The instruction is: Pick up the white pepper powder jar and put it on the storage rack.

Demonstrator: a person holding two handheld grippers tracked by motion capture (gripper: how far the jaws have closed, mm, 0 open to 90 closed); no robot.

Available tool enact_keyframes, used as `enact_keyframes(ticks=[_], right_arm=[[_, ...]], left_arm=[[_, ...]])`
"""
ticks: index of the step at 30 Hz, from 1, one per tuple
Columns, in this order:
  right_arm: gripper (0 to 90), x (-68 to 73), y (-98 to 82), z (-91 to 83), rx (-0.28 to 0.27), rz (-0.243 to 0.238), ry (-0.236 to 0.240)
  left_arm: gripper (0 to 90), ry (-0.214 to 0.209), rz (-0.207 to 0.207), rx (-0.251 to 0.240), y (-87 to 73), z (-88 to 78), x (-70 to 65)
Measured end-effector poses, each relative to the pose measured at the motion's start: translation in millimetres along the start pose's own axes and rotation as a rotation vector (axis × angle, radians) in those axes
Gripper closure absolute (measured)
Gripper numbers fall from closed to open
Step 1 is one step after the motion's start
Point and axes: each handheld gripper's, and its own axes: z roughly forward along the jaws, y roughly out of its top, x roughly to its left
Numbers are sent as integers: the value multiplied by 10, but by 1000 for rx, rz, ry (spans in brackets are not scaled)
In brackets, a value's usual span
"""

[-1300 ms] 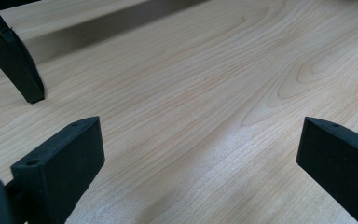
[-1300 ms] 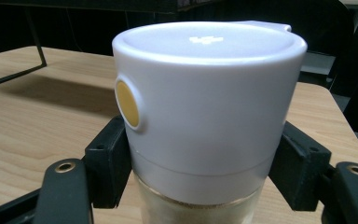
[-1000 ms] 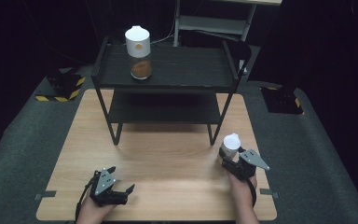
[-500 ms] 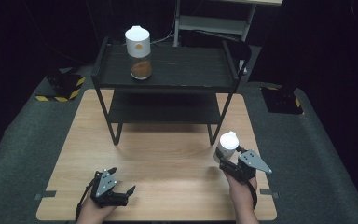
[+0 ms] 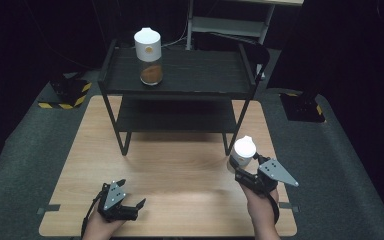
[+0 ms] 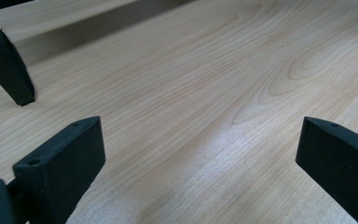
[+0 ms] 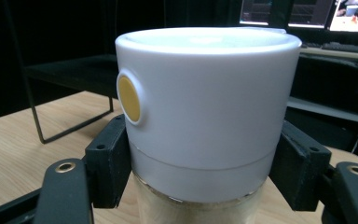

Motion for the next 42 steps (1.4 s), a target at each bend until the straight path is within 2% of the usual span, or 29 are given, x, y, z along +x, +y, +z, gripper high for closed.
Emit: enact_keyframes(ticks=[7, 12, 25, 42], right_arm=[[305, 45, 208, -15, -23, -20, 27], [305, 39, 324, -5, -37, -3, 52], [305, 86, 588, 24, -64, -21, 87], [305, 93, 921, 167, -78, -20, 122]], left_arm=[[16, -5, -4, -2, -5, -2, 11], [16, -7, -13, -6, -13, -4, 19], [16, -10, -9, -5, -10, -4, 22], [16, -16, -5, -2, -4, -1, 35]])
